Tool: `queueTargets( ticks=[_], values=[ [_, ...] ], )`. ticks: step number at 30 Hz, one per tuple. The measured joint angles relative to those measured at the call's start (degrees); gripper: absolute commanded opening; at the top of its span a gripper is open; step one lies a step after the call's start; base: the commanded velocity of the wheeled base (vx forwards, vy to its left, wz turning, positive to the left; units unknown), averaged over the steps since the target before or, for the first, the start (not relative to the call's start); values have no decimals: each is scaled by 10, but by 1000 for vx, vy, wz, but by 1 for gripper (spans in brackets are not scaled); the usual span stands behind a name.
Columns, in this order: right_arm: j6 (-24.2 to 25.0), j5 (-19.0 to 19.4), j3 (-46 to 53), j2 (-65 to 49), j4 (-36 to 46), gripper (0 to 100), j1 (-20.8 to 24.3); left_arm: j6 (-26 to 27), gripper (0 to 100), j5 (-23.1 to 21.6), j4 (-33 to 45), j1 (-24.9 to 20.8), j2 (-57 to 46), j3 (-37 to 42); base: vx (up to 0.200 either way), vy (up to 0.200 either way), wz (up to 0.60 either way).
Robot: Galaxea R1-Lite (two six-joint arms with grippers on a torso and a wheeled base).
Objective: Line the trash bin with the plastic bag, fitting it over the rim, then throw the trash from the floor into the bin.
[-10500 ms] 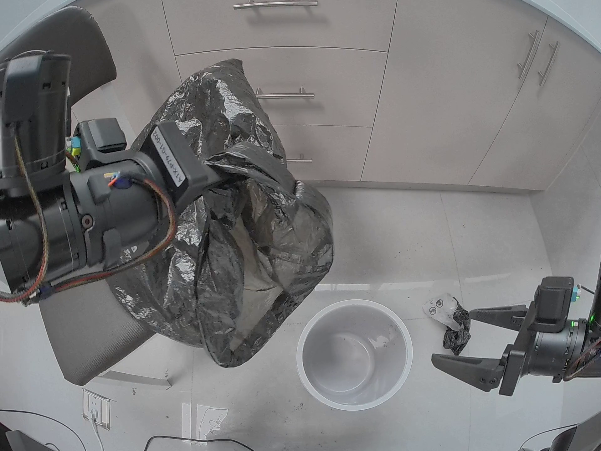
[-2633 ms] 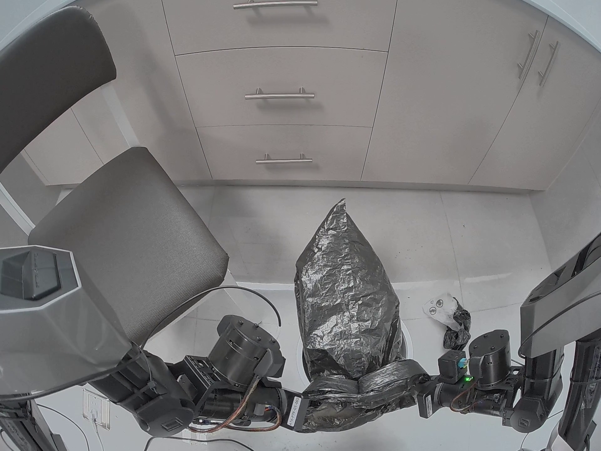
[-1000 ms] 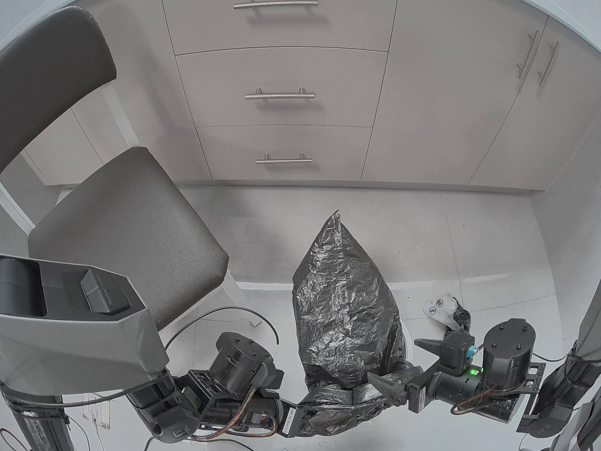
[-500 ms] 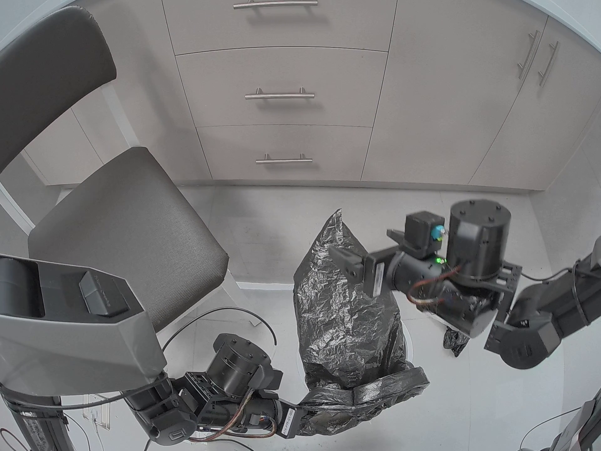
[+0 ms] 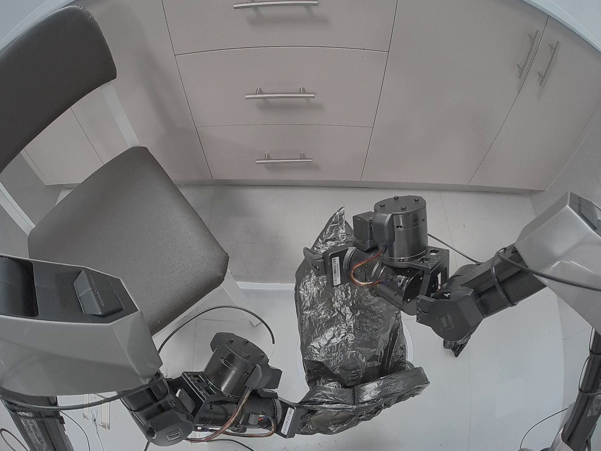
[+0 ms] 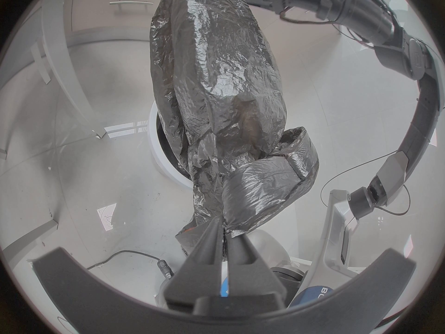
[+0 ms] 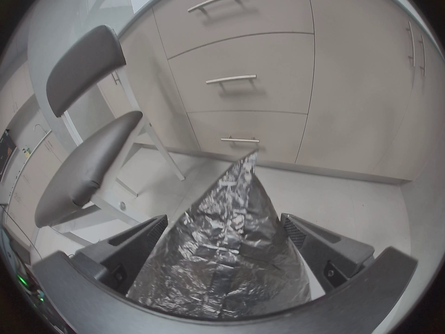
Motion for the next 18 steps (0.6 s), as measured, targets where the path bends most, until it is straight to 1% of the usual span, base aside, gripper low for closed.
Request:
queueTargets(
  ticks=[5,11,15,16,18],
  values=[
    [3,0,-1,26,-2,100,-5,0,0,0,0,0,-1,0,0,0,0],
    [16,-1,20,36,-6,100,-7,0,0,0,0,-1,-1,-1,0,0,0],
    [19,-2,48,37,-37,100,-3,0,0,0,0,-1,-1,-1,0,0,0],
    [19,-3,59,36,-48,0,-2,0,0,0,0,-1,-1,-1,0,0,0],
    [20,-7,75,36,-59,0,-1,0,0,1,0,0,-1,-1,0,0,0]
  ],
)
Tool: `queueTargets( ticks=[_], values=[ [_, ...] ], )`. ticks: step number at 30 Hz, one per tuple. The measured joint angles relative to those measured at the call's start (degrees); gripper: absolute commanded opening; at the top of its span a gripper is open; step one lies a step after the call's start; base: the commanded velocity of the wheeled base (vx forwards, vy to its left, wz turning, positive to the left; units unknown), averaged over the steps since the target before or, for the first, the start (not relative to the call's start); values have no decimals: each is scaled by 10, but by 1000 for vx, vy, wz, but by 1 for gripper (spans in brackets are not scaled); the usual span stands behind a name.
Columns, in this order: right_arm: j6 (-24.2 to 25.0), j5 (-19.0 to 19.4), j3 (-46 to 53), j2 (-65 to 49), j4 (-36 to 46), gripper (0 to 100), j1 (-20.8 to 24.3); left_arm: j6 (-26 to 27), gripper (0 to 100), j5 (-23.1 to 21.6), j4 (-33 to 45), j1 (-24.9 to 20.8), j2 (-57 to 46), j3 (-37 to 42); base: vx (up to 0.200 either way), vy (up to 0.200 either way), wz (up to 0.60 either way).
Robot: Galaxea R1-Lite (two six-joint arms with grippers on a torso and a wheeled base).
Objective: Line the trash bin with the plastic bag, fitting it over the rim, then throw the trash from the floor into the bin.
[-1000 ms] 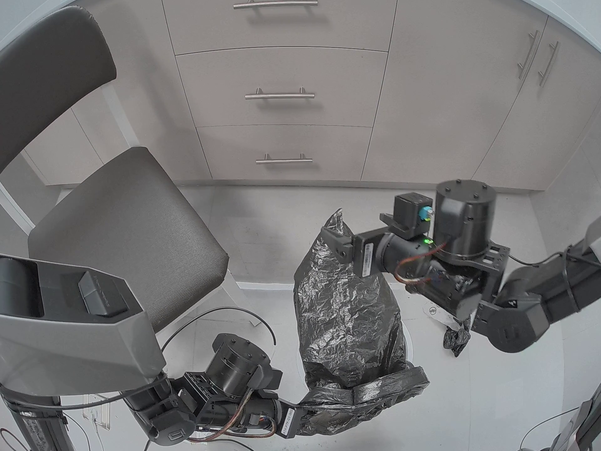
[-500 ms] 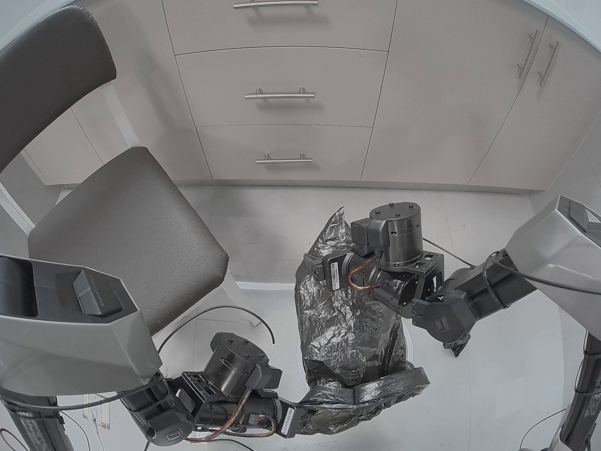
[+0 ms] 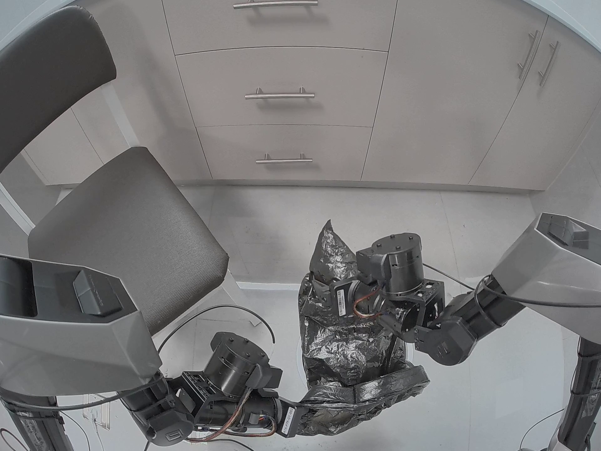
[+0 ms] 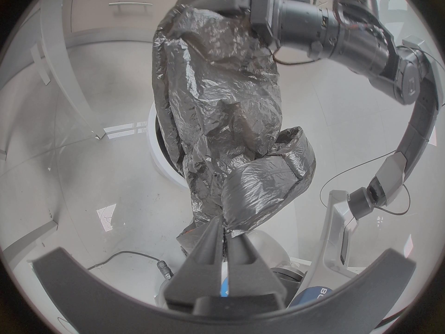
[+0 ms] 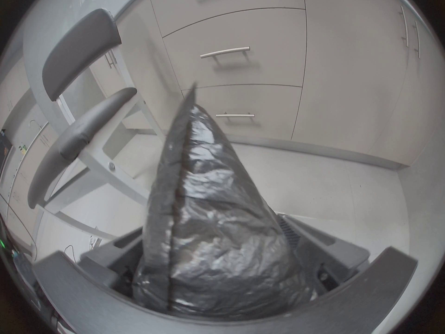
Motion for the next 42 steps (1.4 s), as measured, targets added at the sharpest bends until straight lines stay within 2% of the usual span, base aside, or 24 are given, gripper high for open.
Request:
queueTargets(
  ticks=[3,9,14,29,35,42],
  values=[
    [6,-7,31,-1,-16,0,4,0,0,0,0,0,0,0,0,0,0],
    [55,-9,89,4,-52,0,12,0,0,0,-1,0,0,0,0,0,0],
    [77,-9,138,22,-110,0,20,0,0,0,-1,0,0,0,0,0,0],
    [105,1,192,119,-183,0,37,-1,0,0,-14,3,1,0,0,0,0],
    [98,38,169,153,-188,0,14,-1,0,0,-16,3,1,-1,0,0,0],
    [97,50,119,171,-139,0,-28,-1,0,0,-16,4,0,-1,0,0,0]
  ],
)
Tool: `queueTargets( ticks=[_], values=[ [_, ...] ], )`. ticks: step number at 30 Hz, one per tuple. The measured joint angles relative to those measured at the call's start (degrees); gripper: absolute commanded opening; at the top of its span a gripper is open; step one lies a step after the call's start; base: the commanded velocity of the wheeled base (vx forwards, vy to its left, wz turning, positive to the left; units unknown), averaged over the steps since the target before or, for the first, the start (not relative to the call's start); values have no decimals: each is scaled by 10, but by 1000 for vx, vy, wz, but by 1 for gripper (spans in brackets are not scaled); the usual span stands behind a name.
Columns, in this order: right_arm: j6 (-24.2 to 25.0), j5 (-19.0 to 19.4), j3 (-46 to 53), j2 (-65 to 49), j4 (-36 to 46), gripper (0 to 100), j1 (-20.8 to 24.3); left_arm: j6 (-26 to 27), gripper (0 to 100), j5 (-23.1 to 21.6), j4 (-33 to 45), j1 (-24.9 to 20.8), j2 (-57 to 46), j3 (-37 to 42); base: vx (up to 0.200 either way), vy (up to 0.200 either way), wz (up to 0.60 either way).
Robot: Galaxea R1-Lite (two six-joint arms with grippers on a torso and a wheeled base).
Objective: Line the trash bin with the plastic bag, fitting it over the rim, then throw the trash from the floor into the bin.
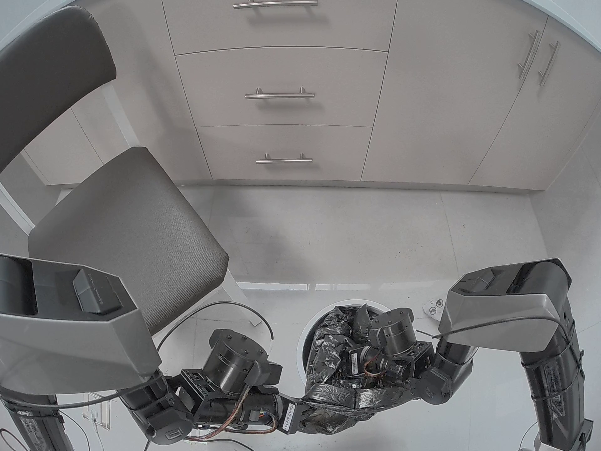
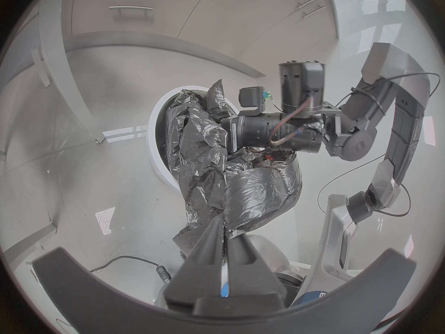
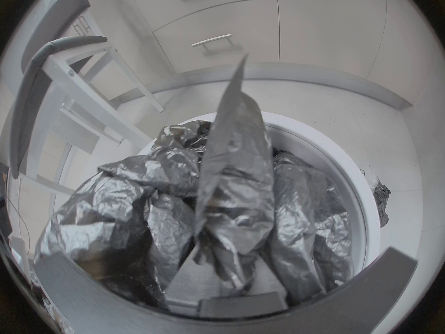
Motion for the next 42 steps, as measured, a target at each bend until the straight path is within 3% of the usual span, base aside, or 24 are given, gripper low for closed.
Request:
queueTargets(
  ticks=[13,14,27,42],
  values=[
    [-1,12,-72,7,116,0,-33,-7,0,-1,-5,-1,0,0,0,0,0],
    [-2,12,-77,8,120,100,-36,-9,0,0,-9,0,0,-1,0,0,0],
    [-5,18,-74,-12,117,100,-46,-23,0,-2,-54,7,2,2,0,0,0],
    [54,54,33,-262,185,100,-27,-32,0,0,-65,10,3,2,0,0,0]
  ],
)
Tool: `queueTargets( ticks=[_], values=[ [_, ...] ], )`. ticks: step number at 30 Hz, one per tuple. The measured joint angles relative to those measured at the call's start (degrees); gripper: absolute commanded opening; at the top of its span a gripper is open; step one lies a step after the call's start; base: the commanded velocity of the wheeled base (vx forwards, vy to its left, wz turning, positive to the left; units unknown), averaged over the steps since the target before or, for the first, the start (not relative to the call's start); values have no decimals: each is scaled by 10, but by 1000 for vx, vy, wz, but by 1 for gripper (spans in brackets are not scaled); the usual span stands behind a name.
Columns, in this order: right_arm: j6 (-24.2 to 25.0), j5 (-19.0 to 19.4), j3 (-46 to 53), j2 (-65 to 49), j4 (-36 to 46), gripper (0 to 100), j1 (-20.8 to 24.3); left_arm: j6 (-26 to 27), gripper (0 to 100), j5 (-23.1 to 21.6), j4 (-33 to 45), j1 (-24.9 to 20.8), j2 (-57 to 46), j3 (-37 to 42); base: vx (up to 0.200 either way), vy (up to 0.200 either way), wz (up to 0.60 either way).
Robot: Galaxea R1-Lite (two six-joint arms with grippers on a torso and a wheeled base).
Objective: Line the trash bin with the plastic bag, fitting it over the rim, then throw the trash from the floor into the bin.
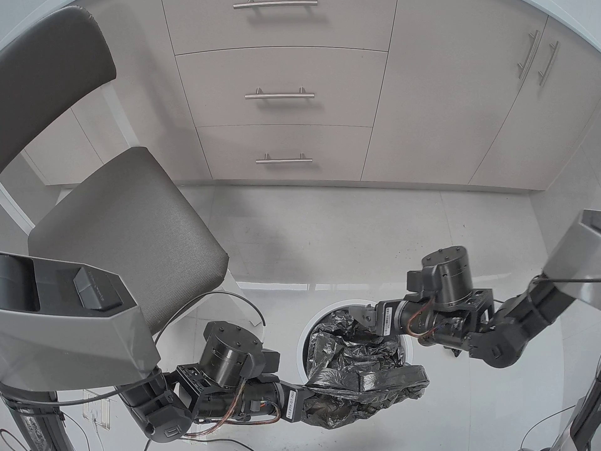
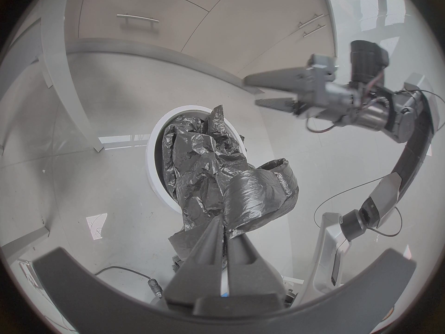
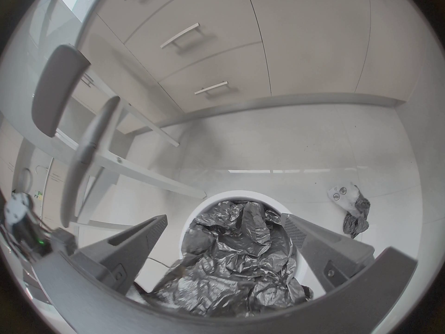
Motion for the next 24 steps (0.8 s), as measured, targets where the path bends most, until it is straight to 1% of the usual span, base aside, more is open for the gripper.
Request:
queueTargets(
  ticks=[4,9,12,14,18,24],
  values=[
    [1,2,18,-84,52,100,5,-4,0,0,-2,3,1,-2,0,0,0],
    [2,-2,49,-179,182,100,25,-22,0,1,-17,11,2,-4,0,0,0],
    [1,-16,89,-229,240,100,44,-45,0,1,-35,15,3,-6,0,0,0],
    [0,-31,114,-250,250,100,60,-62,0,5,-47,18,4,-10,0,0,0],
    [1,-58,149,-274,247,100,98,-94,0,28,-63,21,8,-22,0,0,0],
    [1,-75,156,-256,235,100,126,-104,0,38,-67,21,15,-34,0,0,0]
  ],
)
